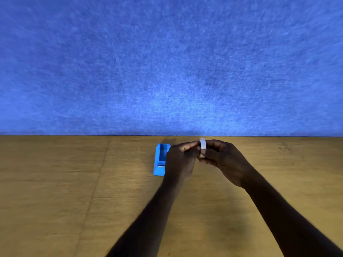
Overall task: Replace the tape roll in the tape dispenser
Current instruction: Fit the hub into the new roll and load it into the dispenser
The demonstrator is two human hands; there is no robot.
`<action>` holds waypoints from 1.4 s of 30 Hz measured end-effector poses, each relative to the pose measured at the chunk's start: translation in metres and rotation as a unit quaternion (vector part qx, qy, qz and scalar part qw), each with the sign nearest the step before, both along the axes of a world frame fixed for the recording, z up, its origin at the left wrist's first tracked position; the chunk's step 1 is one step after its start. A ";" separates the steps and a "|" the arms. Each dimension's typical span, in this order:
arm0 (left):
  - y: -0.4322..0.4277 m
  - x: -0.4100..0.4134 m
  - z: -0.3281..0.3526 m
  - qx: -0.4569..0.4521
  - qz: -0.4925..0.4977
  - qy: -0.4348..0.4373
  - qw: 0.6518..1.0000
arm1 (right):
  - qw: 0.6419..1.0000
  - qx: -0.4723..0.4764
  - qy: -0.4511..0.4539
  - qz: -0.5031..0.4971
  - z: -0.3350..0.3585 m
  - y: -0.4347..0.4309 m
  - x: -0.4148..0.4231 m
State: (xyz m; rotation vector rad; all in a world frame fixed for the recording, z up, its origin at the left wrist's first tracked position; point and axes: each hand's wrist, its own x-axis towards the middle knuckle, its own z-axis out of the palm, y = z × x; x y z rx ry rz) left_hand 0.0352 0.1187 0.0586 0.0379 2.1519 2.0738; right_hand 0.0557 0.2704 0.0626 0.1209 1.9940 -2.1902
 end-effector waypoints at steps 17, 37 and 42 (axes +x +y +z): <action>-0.129 -0.024 -0.054 -0.222 -0.150 0.033 0.963 | 0.990 0.135 0.036 0.015 -0.009 -0.067 -0.042; -0.118 -0.038 -0.066 -0.292 -0.151 0.138 0.934 | 0.890 0.433 0.106 0.092 -0.020 -0.085 -0.069; -0.119 -0.037 -0.068 -0.295 -0.148 0.137 0.934 | 0.878 0.454 0.120 0.094 -0.023 -0.084 -0.072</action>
